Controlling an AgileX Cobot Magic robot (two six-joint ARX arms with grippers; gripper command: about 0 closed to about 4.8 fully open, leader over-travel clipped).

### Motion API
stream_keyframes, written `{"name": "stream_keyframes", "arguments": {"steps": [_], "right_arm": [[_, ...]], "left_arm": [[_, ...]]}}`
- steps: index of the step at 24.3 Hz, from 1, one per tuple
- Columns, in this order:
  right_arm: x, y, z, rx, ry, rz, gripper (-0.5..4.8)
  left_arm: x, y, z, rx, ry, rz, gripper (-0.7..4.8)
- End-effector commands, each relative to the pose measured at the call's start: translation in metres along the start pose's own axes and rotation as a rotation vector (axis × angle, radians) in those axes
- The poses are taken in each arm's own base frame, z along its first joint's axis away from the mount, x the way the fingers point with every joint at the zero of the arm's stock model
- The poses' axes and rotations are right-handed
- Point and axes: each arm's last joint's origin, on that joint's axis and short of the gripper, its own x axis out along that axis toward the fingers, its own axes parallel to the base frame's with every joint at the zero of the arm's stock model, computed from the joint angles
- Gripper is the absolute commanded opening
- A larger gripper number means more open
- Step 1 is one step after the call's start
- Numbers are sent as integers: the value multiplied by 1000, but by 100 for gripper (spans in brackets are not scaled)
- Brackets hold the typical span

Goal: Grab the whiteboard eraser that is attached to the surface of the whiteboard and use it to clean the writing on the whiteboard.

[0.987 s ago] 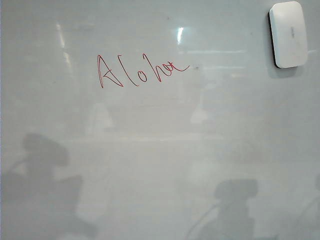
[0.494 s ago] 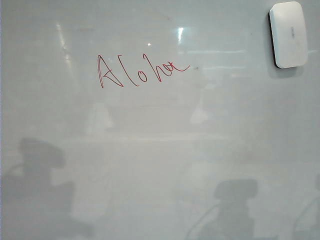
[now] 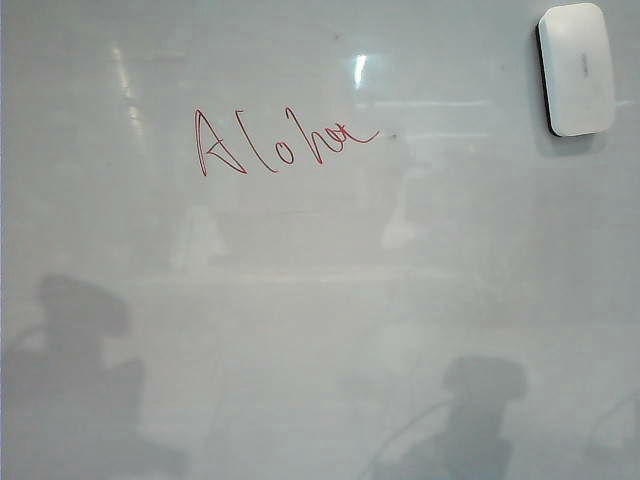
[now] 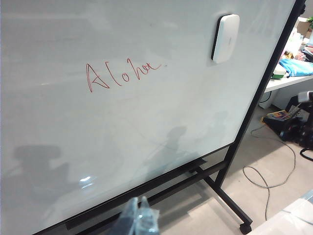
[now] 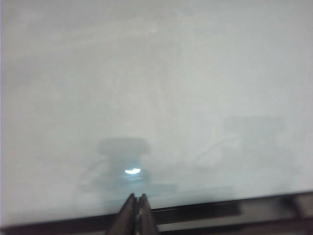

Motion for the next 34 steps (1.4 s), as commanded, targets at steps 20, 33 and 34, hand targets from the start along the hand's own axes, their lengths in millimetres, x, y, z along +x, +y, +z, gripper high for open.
{"name": "stream_keyframes", "arguments": {"steps": [20,33,34], "right_arm": [[-194,73,360,-266,-790,-208,-1],[31,52,249,-273,-137,-137,-1],[39,48,228,-274,-155,-107,-1]], "left_arm": [[0,0,2,16,-16,-2,-4],[0,0,4,-9,-30,-11,-4],[0,0,4,-21,-29,-11,-4]]}}
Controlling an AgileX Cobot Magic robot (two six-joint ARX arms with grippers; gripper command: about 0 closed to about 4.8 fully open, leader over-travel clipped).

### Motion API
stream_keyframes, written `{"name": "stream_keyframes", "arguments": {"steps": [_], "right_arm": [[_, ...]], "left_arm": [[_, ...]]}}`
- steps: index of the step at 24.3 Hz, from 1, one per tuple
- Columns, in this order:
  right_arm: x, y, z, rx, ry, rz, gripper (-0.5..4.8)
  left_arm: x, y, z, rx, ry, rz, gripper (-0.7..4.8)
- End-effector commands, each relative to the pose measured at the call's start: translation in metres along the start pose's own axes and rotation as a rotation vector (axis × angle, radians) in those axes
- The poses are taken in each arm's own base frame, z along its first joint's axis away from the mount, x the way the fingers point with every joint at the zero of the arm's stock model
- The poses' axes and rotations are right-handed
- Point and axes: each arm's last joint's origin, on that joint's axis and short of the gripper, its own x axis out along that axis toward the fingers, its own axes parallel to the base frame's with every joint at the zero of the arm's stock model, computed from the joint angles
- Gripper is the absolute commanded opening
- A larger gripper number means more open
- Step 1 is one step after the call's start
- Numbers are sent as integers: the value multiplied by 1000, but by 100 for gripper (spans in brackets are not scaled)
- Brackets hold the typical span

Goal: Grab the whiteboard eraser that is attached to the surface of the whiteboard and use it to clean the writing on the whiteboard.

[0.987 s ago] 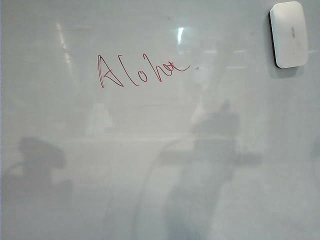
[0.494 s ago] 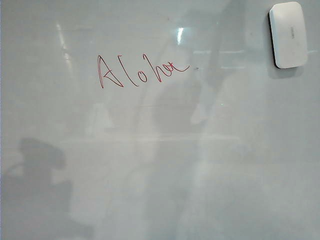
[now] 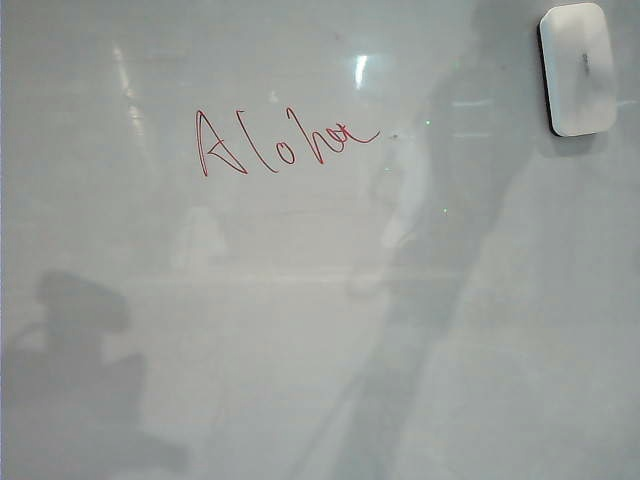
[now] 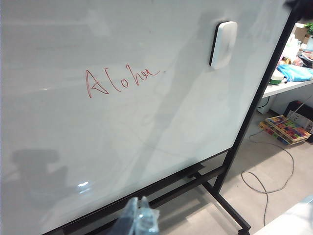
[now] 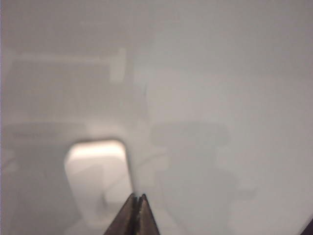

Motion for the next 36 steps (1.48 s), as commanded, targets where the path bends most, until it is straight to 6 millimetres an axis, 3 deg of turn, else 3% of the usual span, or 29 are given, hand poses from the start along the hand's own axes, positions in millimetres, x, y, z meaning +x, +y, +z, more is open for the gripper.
{"name": "stream_keyframes", "arguments": {"steps": [1,2,4,6,9,10,11,13,21,30,35,36], "right_arm": [[13,8,-46,25,-90,60,-1],[16,11,-74,49,-157,92,-1],[18,15,-108,60,-250,99,0],[18,16,-130,56,-301,96,16],[21,18,-139,43,-301,110,94],[22,19,-140,31,-303,126,147],[27,21,-140,-5,-316,163,304],[35,24,-142,-22,-335,219,415],[71,27,-122,-33,-305,184,414],[100,31,-115,-42,-279,183,398],[115,34,-120,-41,-256,174,355],[118,34,-120,-42,-250,175,324]], "left_arm": [[0,0,2,-27,-9,-6,-4],[0,0,1,-26,-9,-6,-4],[0,0,1,-27,-8,-6,-4],[1,0,0,-34,5,-6,-4],[1,0,-4,-53,43,-3,-4],[1,1,-5,-59,54,-2,-5],[0,1,-6,-65,66,-1,-4],[0,1,-7,-69,74,-1,-4],[1,1,-4,-49,43,0,-4],[1,0,0,-31,9,-1,-4],[1,0,0,-28,8,-1,-4],[1,0,0,-28,9,-1,-5]]}}
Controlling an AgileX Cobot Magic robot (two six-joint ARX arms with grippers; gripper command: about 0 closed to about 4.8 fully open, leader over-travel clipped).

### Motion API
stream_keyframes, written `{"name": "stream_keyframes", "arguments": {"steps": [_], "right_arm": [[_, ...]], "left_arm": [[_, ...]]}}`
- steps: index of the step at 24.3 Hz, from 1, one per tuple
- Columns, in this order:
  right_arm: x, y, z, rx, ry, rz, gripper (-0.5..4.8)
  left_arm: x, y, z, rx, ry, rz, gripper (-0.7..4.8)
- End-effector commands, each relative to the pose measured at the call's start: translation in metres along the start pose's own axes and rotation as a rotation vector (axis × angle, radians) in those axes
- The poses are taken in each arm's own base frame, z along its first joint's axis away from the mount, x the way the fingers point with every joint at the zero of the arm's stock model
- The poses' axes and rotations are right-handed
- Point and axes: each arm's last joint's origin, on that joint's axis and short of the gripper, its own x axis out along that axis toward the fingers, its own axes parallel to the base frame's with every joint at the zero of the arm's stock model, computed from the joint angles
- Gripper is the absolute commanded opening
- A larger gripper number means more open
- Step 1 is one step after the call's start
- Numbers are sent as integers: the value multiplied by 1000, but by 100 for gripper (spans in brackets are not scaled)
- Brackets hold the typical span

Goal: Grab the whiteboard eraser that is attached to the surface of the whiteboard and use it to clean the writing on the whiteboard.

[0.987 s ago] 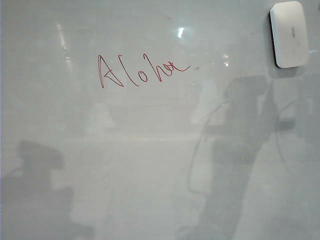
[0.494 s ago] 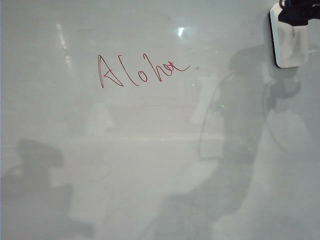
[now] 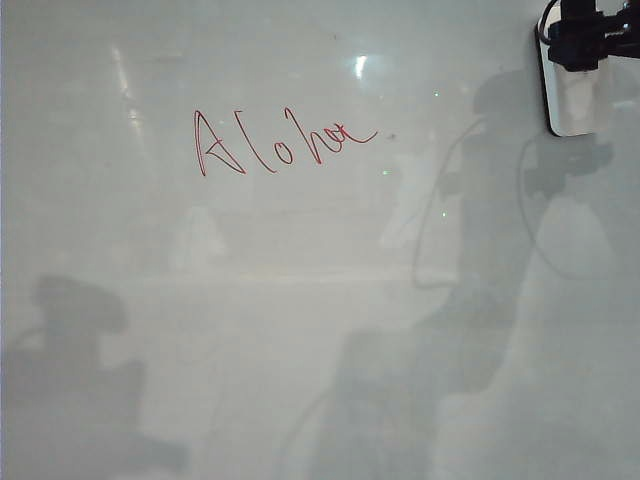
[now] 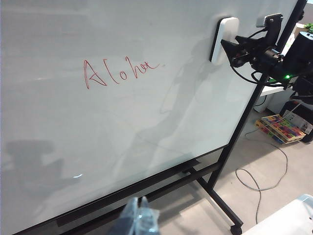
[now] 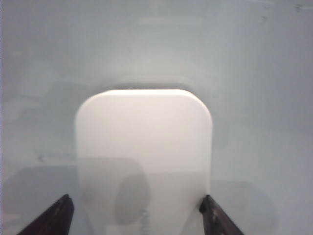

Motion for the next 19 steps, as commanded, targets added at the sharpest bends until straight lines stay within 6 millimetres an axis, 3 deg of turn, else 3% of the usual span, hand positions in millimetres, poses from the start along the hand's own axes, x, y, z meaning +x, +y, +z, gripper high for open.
{"name": "stream_keyframes", "arguments": {"steps": [1,7,10,13,19], "right_arm": [[8,1,-1,1,11,15,304],[15,9,3,5,22,16,311],[15,18,5,7,24,-3,380],[14,30,6,13,29,-3,382],[13,35,5,5,63,-75,376]], "left_arm": [[0,0,2,10,-13,-3,-4],[0,0,2,11,-17,-3,-4],[0,0,2,11,-17,-3,-4],[0,0,2,16,-17,3,-5],[0,1,2,19,-19,23,-5]]}}
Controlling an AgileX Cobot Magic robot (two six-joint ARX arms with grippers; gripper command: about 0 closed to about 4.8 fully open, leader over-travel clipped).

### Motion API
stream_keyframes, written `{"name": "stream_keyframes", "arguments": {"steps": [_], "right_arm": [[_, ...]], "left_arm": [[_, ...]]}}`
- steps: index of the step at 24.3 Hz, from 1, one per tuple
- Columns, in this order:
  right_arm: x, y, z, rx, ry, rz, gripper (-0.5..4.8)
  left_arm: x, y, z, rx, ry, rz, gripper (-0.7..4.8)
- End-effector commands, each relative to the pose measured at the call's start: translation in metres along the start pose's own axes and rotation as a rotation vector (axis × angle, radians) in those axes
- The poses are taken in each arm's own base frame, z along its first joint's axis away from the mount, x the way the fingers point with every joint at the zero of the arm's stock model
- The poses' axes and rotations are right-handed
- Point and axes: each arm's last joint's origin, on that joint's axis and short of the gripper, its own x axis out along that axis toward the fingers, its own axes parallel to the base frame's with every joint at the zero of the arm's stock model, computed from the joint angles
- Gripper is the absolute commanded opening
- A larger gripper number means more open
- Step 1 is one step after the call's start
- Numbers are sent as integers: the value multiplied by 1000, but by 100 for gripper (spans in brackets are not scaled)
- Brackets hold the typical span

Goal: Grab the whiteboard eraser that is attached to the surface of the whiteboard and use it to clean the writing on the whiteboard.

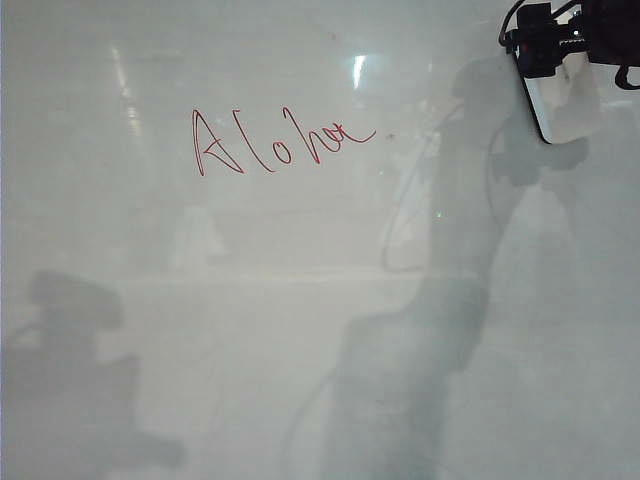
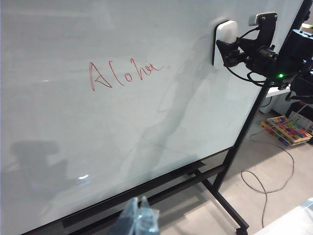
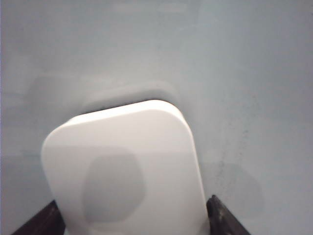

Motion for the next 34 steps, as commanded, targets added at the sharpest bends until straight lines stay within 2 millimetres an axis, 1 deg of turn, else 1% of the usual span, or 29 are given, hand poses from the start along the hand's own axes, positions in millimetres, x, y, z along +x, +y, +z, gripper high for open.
{"name": "stream_keyframes", "arguments": {"steps": [1,5,7,9,17,18,19,20,22,24,26,29,30,31,33,34], "right_arm": [[0,2,-2,-11,36,-19,366],[1,2,-4,-66,49,-16,363],[2,3,-6,-122,57,-14,364],[3,2,-8,-162,77,-59,365],[6,1,-3,-188,71,-88,363],[6,1,-3,-188,69,-89,356],[6,1,-2,-188,67,-89,336],[6,1,-2,-188,67,-89,301],[6,1,-2,-188,68,-89,267],[6,1,-4,-193,84,-85,259],[4,3,-5,-248,120,-71,253],[-3,10,-1,-372,158,-66,249],[-9,18,4,-459,169,-65,249],[-13,22,7,-498,170,-60,249],[-25,39,20,-638,138,-36,250],[-32,53,28,-728,98,3,250]], "left_arm": [[0,0,2,11,-13,2,-4],[0,0,2,11,-13,2,-4],[0,0,2,11,-13,2,-5],[0,0,2,11,-13,2,-4],[0,0,2,11,-13,2,-5],[0,0,2,11,-13,2,-4],[0,0,2,11,-13,2,-5],[0,0,2,10,-13,2,-5],[0,0,2,10,-13,2,-5],[0,0,2,11,-13,2,-5],[0,0,2,21,-13,11,-4],[0,1,2,33,-16,50,-4],[0,2,2,32,-16,62,-4],[0,2,2,32,-16,62,-4],[0,2,2,32,-16,62,-4],[0,2,2,32,-16,61,-4]]}}
